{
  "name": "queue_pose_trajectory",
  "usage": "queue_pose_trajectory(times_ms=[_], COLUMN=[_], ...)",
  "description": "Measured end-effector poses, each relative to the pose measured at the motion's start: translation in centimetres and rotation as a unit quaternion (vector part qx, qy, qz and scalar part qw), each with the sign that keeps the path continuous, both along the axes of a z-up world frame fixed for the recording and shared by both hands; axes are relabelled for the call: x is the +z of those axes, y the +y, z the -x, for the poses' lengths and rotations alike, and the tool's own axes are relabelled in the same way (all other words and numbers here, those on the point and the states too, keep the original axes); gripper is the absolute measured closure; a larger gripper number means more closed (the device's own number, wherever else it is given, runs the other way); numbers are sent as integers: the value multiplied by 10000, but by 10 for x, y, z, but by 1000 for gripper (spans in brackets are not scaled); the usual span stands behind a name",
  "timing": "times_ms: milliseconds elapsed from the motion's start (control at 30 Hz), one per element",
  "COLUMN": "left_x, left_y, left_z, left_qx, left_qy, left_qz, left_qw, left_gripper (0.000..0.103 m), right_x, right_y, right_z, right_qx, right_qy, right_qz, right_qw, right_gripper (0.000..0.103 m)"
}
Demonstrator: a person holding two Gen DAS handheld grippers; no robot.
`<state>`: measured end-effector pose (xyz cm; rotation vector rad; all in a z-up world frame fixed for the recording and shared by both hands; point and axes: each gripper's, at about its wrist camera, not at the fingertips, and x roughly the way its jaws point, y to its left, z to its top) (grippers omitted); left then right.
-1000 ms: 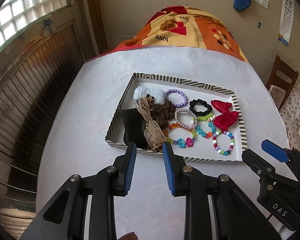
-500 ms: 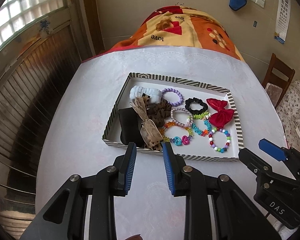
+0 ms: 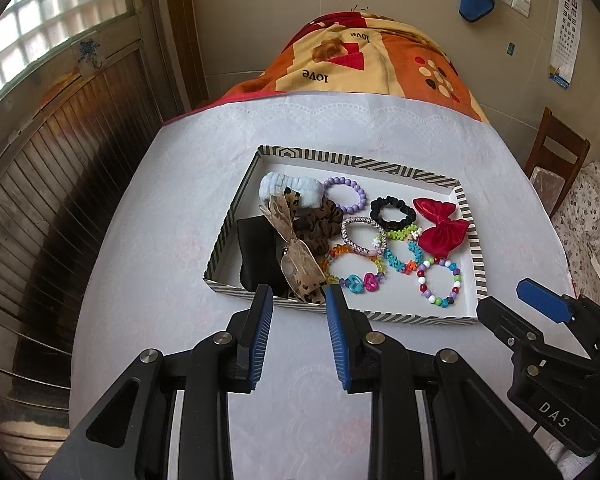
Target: Organize jewelry
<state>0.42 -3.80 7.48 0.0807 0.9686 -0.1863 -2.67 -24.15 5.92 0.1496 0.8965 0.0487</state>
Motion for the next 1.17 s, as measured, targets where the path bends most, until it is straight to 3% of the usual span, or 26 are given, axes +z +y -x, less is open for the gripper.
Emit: queue_pose_trajectory(times_ms=[1167], left_x=[-10], left_y=[-6], left_z=[-5], left_qx=[-20], left_qy=[65], left_qz=[5], left_qw=[10000], left_gripper=[84], right_x=[-8], right_y=[-3], right_z=[-2], right_qx=[13], right_qy=[79], right_qz=[-10], right_qw=[10000], right_gripper=[41])
